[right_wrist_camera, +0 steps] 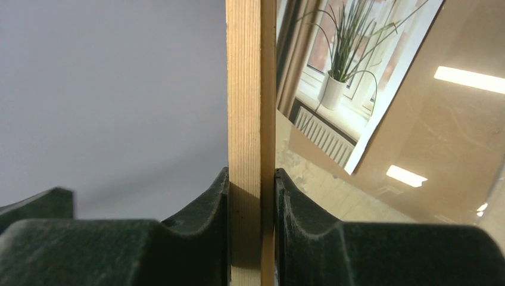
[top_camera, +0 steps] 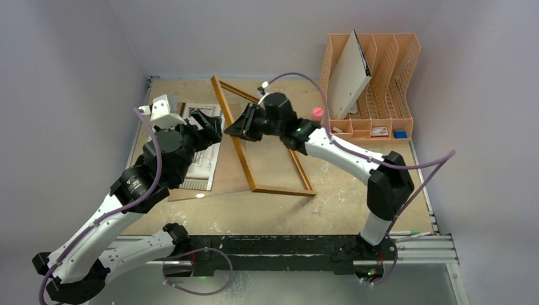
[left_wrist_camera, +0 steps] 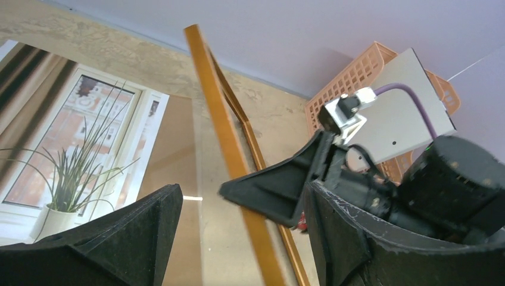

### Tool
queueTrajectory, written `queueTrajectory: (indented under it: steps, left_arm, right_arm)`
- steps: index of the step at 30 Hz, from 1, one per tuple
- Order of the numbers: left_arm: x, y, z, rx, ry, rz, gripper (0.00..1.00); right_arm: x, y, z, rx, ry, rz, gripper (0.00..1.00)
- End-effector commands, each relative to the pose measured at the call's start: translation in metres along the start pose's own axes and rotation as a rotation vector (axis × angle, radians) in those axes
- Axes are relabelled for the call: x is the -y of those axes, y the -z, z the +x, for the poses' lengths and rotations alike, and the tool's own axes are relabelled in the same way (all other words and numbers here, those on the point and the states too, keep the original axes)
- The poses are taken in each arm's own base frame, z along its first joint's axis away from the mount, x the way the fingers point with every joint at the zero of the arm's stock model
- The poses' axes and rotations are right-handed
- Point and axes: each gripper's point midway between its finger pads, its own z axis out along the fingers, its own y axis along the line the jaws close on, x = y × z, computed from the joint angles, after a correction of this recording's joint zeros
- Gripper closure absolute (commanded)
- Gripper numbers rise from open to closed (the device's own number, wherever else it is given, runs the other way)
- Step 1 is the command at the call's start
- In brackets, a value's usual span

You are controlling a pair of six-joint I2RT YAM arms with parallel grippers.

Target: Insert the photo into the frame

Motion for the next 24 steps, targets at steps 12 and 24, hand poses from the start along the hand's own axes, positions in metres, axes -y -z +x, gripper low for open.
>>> queueTrajectory:
  steps: [12, 24]
  left_arm:
    - [-0.019, 0.0, 0.008, -0.012, -0.058, -0.077, 0.23]
    - [-0.018, -0.01, 0.025, -0.053, -0.084, -0.094, 0.22]
  right_arm:
    - [0.091, -0.075, 0.029, 0.184, -0.04, 0.317, 1.0]
    - [0.129, -0.109, 0.052, 0.12, -0.075, 0.369, 1.0]
